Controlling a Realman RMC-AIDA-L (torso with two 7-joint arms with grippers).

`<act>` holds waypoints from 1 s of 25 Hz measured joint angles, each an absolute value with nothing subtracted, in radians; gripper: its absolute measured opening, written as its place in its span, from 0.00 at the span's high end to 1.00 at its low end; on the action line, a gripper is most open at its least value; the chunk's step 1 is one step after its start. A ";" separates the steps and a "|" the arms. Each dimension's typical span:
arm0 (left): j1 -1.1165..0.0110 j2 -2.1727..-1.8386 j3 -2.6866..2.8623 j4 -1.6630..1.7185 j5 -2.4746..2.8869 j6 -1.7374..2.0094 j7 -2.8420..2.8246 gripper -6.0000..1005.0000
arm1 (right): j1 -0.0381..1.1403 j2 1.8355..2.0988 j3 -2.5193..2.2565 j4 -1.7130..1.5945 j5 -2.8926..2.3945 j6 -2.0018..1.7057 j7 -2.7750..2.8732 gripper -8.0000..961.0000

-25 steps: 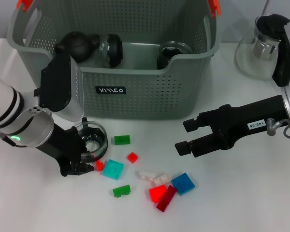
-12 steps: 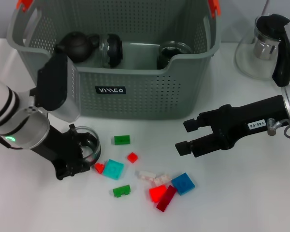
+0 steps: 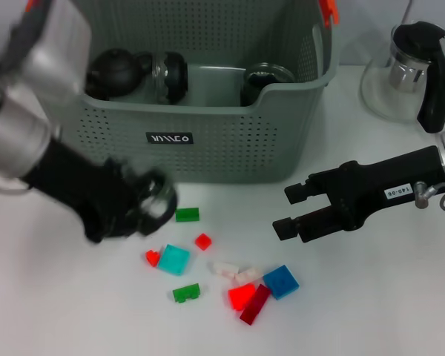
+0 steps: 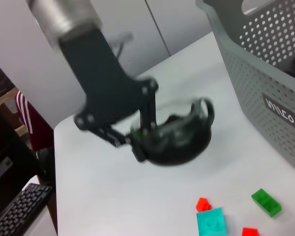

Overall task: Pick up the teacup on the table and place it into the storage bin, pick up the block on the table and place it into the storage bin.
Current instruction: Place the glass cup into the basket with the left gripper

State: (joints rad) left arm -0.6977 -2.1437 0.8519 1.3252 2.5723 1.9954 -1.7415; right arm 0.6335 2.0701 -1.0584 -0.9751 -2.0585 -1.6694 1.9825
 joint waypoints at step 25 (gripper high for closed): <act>-1.010 -1.984 0.912 0.892 2.462 1.228 -2.110 0.95 | 0.621 2.066 -1.049 -0.974 -2.060 -1.684 1.980 0.10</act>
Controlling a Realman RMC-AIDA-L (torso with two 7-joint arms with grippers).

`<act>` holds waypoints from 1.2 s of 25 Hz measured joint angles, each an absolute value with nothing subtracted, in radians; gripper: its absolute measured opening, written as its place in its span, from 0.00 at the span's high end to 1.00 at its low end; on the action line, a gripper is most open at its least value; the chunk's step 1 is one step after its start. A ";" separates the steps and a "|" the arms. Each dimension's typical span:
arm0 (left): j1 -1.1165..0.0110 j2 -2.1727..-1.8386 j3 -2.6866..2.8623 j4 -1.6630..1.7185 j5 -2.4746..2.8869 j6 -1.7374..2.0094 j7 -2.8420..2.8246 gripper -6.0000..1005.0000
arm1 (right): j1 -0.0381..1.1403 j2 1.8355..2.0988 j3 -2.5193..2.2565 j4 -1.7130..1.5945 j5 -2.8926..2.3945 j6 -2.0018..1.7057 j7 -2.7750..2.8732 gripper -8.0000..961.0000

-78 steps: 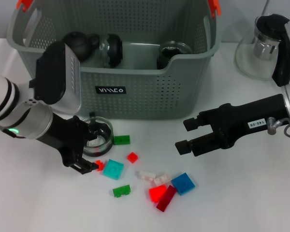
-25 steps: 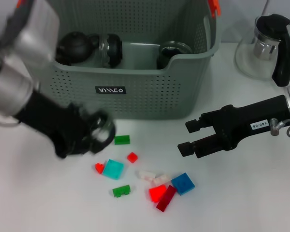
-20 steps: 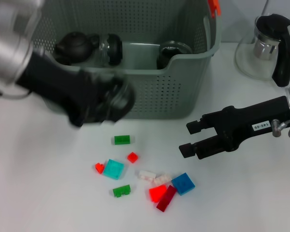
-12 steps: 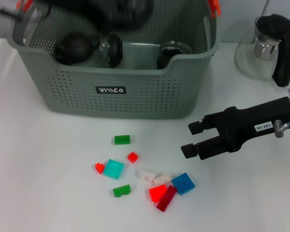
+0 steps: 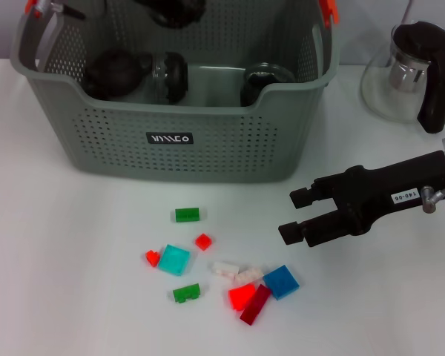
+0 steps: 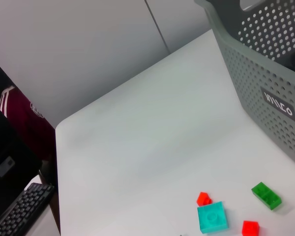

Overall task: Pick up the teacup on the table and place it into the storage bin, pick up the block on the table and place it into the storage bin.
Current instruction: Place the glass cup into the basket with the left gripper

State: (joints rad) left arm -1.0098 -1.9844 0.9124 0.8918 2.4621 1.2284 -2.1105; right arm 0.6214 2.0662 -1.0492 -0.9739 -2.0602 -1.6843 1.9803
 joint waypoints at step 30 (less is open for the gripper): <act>-1.045 -2.086 1.019 0.769 2.720 1.032 -2.172 0.95 | 0.607 2.074 -1.053 -0.974 -2.062 -1.684 1.968 0.10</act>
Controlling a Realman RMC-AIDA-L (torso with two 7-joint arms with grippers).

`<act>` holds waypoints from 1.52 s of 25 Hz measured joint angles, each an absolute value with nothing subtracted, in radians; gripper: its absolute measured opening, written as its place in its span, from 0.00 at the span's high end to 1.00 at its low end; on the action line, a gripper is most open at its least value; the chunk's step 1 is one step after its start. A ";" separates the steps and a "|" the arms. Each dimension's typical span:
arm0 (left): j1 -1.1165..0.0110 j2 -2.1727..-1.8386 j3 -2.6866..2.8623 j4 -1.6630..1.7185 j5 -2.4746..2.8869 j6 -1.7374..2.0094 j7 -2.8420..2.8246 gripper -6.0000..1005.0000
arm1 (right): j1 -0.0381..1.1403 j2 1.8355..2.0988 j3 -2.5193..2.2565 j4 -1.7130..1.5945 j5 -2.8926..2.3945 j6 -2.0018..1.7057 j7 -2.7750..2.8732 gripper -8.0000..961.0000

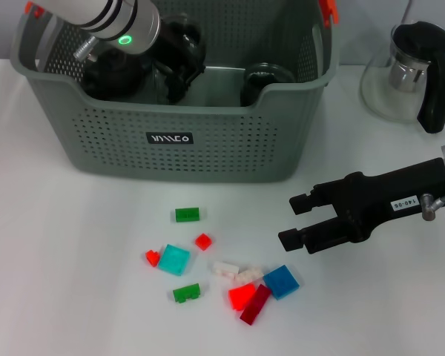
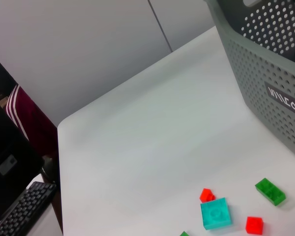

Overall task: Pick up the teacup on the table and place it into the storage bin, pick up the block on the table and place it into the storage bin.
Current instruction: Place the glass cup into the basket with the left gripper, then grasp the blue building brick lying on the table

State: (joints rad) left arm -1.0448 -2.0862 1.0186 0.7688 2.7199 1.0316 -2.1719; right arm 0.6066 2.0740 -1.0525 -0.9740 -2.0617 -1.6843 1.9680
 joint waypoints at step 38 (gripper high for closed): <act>-0.750 -2.103 0.886 1.559 2.117 1.852 -2.097 0.15 | 0.603 2.063 -1.046 -0.963 -2.061 -1.684 1.930 0.10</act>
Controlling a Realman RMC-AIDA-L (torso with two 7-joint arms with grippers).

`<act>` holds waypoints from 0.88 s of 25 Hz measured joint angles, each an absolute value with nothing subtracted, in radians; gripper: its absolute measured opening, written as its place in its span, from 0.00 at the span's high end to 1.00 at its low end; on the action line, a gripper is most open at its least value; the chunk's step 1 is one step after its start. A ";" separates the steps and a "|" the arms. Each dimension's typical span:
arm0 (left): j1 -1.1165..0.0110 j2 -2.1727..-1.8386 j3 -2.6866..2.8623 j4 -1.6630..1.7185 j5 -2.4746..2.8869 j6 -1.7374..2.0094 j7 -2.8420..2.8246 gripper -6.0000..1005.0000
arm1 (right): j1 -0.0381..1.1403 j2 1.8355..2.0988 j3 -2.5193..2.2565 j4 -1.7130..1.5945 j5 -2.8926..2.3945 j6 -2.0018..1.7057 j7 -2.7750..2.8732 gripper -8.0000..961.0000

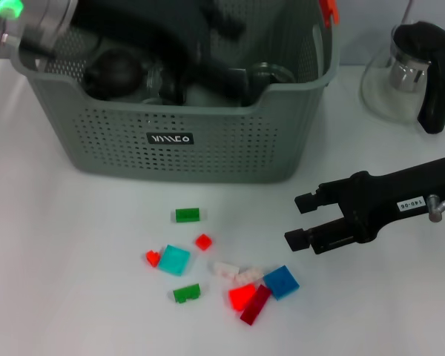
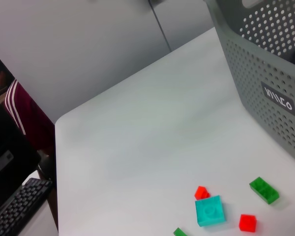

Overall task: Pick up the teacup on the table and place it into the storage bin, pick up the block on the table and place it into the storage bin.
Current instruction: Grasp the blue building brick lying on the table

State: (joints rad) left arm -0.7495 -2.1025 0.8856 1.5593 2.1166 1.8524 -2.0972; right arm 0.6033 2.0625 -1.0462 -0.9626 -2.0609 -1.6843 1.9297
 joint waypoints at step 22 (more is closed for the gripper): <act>-0.450 -2.170 0.783 1.235 1.997 1.952 -1.436 0.15 | 0.676 2.048 -1.057 -0.951 -2.181 -1.718 1.825 0.10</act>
